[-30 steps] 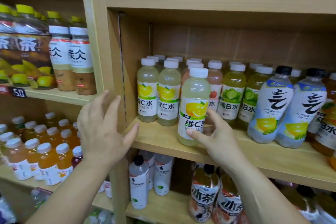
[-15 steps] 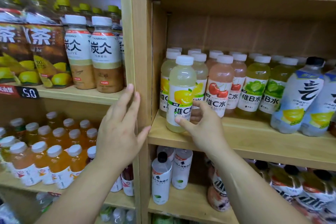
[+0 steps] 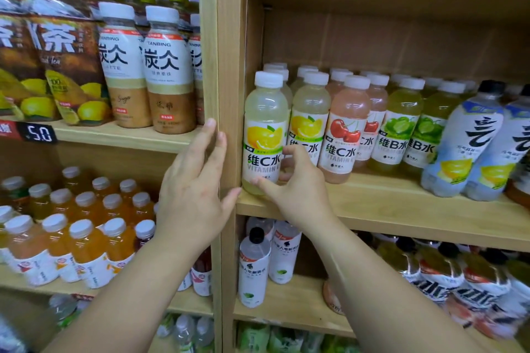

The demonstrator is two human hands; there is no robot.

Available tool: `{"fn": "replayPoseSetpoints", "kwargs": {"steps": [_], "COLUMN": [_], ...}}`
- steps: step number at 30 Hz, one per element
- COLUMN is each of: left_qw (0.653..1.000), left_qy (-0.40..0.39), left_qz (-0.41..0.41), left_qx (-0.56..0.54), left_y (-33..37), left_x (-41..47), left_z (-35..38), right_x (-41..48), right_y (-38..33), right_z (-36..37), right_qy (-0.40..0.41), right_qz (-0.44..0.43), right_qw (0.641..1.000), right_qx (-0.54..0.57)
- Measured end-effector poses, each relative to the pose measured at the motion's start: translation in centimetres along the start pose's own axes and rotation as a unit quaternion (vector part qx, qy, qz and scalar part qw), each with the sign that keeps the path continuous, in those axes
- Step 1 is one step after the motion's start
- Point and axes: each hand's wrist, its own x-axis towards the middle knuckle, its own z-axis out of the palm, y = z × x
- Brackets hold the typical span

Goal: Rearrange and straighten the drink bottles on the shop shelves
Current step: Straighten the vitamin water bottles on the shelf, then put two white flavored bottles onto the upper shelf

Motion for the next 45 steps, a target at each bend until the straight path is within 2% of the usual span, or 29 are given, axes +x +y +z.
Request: {"fn": "replayPoseSetpoints", "kwargs": {"steps": [3,13,16,20,24,27,31,35,40,45], "left_qw": [1.0,0.999,0.998,0.995,0.984,0.972,0.948,0.925,0.906,0.883], "left_qy": [0.005,-0.004,0.027,0.052,-0.005,-0.056,-0.126,-0.186,-0.193,-0.201], "left_qz": [0.004,-0.032,-0.047,0.003,-0.017,-0.047,-0.084,-0.116,-0.151,-0.191], "left_qx": [-0.001,0.015,0.013,-0.082,-0.179,-0.223,-0.281,-0.312,-0.346,-0.38], "left_y": [-0.1,1.5,3.4,8.8,14.9,19.1,24.4,28.7,32.1,31.8], "left_x": [0.0,-0.3,-0.1,1.6,4.1,5.8,8.1,9.6,8.9,8.6], "left_z": [0.0,-0.2,0.2,1.5,3.7,5.8,9.1,12.8,17.2,19.4], "right_x": [-0.1,-0.6,-0.8,-1.1,-1.0,-0.9,-0.4,0.6,0.6,1.0], "right_y": [0.2,0.7,2.3,5.4,8.5,11.0,13.8,16.0,17.8,18.9], "right_z": [-0.7,-2.9,-6.8,-14.2,-21.0,-24.8,-28.6,-30.5,-30.5,-30.7], "right_qy": [-0.027,-0.035,0.039,0.15,0.253,0.294,0.292,0.235,0.183,0.15], "right_qz": [0.007,0.009,0.019,0.031,0.048,0.056,0.067,0.072,0.061,0.082], "right_qw": [0.999,0.999,0.997,0.987,0.966,0.953,0.949,0.967,0.98,0.985], "right_qx": [0.02,0.036,0.058,0.048,0.009,-0.049,-0.096,-0.07,-0.051,-0.025]}}
